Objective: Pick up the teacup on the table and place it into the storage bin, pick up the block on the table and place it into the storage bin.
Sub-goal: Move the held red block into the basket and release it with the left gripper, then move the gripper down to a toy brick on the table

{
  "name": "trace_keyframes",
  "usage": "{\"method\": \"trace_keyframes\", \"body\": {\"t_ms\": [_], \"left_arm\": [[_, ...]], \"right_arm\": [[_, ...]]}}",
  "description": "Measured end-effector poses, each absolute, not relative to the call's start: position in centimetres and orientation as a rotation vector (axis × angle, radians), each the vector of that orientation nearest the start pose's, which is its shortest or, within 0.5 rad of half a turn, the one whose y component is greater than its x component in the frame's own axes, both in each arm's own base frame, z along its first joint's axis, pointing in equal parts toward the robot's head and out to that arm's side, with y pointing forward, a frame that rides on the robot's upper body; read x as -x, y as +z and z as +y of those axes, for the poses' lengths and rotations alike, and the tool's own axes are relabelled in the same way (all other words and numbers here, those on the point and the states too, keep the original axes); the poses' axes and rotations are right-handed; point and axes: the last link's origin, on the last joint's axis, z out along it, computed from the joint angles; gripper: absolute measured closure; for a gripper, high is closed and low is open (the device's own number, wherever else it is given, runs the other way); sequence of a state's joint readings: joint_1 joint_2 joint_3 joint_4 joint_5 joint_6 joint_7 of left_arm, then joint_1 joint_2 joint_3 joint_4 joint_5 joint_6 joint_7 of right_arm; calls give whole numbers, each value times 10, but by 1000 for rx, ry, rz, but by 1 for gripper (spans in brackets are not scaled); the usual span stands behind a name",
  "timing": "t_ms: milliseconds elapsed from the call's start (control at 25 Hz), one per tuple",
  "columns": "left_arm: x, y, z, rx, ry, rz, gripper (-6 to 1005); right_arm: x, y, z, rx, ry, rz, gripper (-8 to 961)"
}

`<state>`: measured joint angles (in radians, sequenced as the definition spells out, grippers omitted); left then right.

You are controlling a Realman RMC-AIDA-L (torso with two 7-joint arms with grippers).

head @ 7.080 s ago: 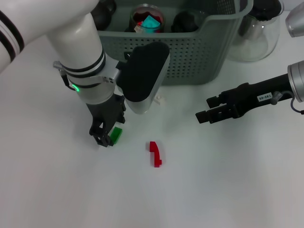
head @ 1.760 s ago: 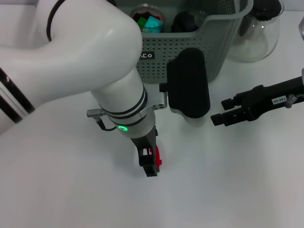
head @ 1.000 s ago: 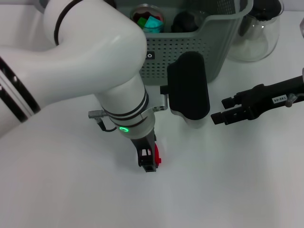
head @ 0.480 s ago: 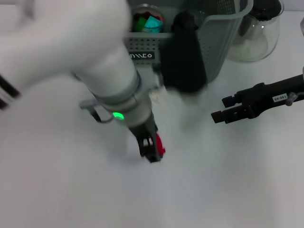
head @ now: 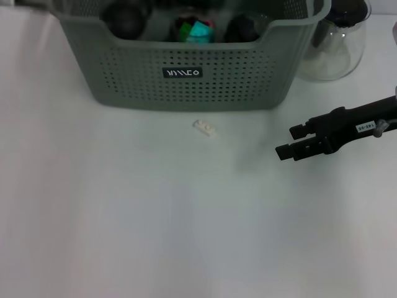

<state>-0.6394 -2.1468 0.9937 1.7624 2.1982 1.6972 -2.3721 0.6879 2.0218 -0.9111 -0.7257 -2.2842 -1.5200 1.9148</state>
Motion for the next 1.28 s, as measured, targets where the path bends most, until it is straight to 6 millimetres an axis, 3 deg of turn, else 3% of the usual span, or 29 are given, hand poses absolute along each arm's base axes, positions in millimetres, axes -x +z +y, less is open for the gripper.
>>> {"method": "trace_keyframes", "body": {"t_ms": [80,200,400,600,1000,1280], "left_arm": [[61,99,355,2632,-363,-433,317],[56,96,387,2537,-358,-462,308],[67,66,443,2457,-213,-573,293],[91,33,475,2410,-42,-656,278],[102,20,482,2359,34,-634,247],[87,38,467,2379,-43,-609,122]], "right_arm": [[-240,-6,361,2880,101,1009,163],[-239,-6,362,2879,102,1008,163],[-239,-6,362,2876,103,1005,163],[-239,-6,362,2877,102,1007,163],[-240,-6,362,2875,100,1006,162],[-239,-6,363,2876,101,999,162]]}}
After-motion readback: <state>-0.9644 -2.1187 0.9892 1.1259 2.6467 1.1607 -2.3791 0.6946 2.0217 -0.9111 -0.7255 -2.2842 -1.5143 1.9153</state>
